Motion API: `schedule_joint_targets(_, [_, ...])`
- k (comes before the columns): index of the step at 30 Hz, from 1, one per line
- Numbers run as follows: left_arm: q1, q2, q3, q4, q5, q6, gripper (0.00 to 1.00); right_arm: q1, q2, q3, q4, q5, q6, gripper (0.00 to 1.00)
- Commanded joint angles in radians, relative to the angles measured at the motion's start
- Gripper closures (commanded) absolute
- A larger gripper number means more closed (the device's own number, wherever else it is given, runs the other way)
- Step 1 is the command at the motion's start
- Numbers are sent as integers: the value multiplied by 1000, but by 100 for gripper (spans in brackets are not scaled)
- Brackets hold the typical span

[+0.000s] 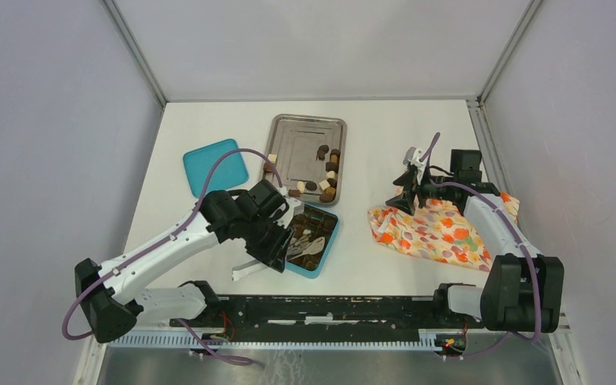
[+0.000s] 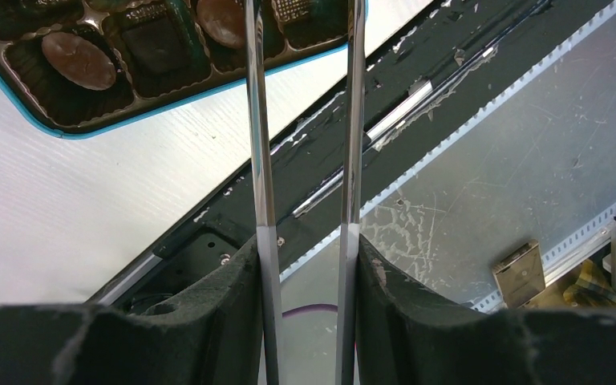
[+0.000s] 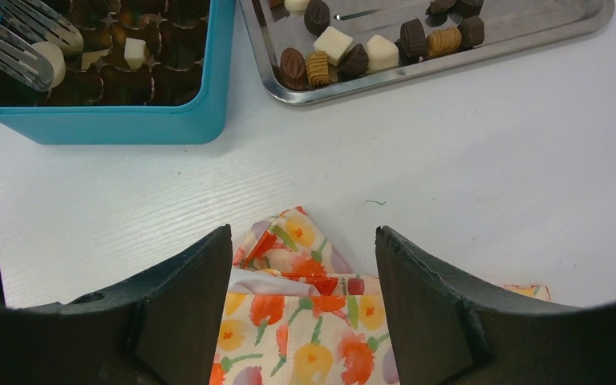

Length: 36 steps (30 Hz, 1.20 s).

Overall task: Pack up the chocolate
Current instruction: Place the fake chocolate in the packing box.

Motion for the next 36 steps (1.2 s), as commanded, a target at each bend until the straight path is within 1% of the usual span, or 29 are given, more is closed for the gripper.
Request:
schedule_joint_targets(1, [-8,6,-5,48,-1,-24,66,5,4,14,11,-4,-12,28])
schedule_joint_targets(10, [-10,13,-11,53,-10,-13,57,6,3,14,10,-3,-13,28])
schedule_joint_targets(21, [-11,12,-22,57,-11,-6,52,6,5,15,9,-2,-13,28])
schedule_joint_targets(36, [-10,-3,-32,67,-15,-14,50,6,4,15,8,0,-15,28])
